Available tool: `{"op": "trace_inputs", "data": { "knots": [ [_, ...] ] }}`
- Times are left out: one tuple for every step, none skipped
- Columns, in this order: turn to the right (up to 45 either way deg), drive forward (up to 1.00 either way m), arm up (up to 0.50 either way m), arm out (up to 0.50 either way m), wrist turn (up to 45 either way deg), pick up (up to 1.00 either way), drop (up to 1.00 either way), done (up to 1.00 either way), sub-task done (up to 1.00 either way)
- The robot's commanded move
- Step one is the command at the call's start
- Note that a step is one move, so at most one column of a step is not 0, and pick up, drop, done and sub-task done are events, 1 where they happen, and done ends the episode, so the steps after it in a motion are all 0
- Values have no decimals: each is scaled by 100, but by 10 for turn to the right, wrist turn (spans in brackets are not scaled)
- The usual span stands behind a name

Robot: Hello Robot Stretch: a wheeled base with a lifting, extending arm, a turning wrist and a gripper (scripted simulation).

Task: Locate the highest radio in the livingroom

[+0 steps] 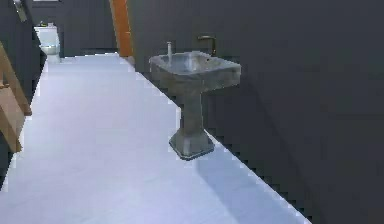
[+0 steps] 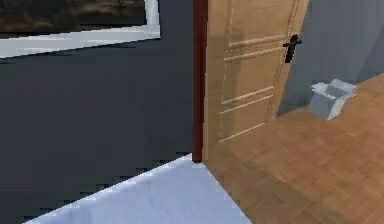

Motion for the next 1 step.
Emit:
{"op": "trace_inputs", "data": {
  "knots": [
    [450,0,0,0,0,0,0,0,0]
  ]
}}
